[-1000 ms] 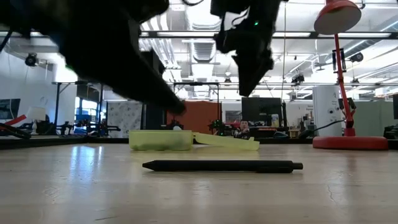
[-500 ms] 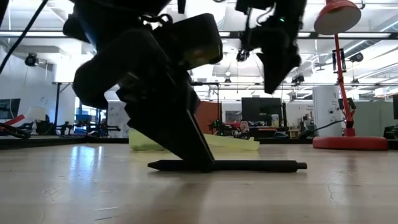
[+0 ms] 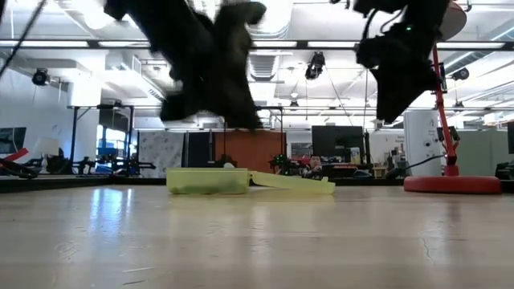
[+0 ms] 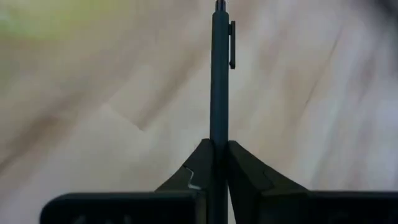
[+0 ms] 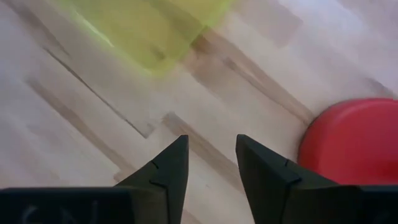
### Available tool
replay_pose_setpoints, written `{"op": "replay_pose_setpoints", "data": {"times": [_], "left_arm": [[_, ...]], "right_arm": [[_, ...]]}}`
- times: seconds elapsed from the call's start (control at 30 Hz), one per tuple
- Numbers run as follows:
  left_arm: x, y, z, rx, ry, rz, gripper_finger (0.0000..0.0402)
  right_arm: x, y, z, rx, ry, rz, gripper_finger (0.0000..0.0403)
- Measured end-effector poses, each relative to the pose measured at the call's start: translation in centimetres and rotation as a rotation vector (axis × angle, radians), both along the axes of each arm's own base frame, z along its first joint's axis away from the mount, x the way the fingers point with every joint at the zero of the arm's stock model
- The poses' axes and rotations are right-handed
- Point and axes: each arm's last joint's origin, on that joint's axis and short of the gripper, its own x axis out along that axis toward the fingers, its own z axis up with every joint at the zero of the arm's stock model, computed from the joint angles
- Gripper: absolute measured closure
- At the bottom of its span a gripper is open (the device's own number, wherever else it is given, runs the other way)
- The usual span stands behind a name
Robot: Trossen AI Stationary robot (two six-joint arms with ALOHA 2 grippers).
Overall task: Pick & place school supplies into a supply box
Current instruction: Put the black pen into the supply box, then close the supply box
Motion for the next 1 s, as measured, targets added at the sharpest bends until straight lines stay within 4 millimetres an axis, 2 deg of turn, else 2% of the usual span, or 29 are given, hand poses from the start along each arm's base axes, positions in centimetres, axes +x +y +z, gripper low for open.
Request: {"op": "replay_pose_setpoints", "data": {"times": [0.07,0.2,0.33,0.43,0.57,0.67,0.87,1.0], "left_arm": [[-1.7,0.7,1.9,-0.048,-0.108,0.213,0.0390],[-5.4,3.1,2.0,-0.117,-0.257,0.606,0.0390],[-7.1,6.7,1.3,-0.159,-0.352,0.777,0.0390],[-7.6,9.7,0.3,-0.160,-0.364,0.872,0.0390],[-7.9,13.2,-0.7,-0.224,-0.310,0.887,0.0384],[-8.4,14.6,-1.8,-0.263,-0.242,0.895,0.0358],[-8.8,15.9,-1.6,-0.254,-0.253,0.941,0.0300],[-8.4,15.9,0.0,-0.195,-0.295,0.863,0.0287]], "right_arm": [[-0.7,0.0,0.2,-0.002,-0.079,-0.039,0.0280],[-1.1,0.0,0.6,0.012,-0.266,-0.062,0.0278],[-0.4,0.1,1.2,0.000,-0.439,-0.022,0.0274],[0.2,0.1,1.4,-0.008,-0.486,-0.003,0.0271],[0.5,0.1,1.2,-0.003,-0.490,0.002,0.0272],[0.6,0.2,0.9,0.018,-0.474,0.016,0.0276],[1.0,0.5,0.4,0.067,-0.459,0.016,0.0282],[1.3,0.9,0.0,0.090,-0.449,0.009,0.0281]]}}
